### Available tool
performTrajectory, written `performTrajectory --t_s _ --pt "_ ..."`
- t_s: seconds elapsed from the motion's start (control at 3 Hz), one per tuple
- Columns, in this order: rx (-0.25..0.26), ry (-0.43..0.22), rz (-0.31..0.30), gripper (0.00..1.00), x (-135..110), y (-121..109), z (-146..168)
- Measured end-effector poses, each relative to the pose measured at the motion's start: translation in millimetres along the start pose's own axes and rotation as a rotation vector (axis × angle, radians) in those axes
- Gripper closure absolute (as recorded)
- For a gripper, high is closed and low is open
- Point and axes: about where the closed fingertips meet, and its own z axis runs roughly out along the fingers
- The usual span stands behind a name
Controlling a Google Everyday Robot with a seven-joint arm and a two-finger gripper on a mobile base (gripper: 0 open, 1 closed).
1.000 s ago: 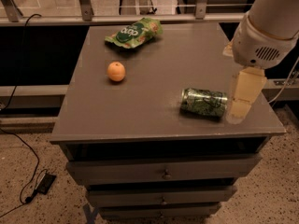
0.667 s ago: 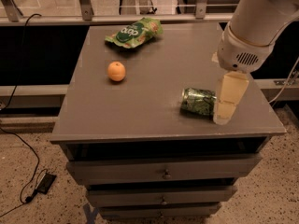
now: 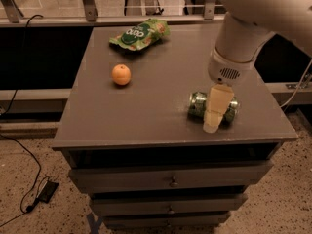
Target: Place green can upright
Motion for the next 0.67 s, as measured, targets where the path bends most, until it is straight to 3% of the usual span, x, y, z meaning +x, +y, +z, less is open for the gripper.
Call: performTrajectory --t_s 0.67 --pt "-0.025 0.012 -0.017 0.00 -20.0 9.3 50.3"
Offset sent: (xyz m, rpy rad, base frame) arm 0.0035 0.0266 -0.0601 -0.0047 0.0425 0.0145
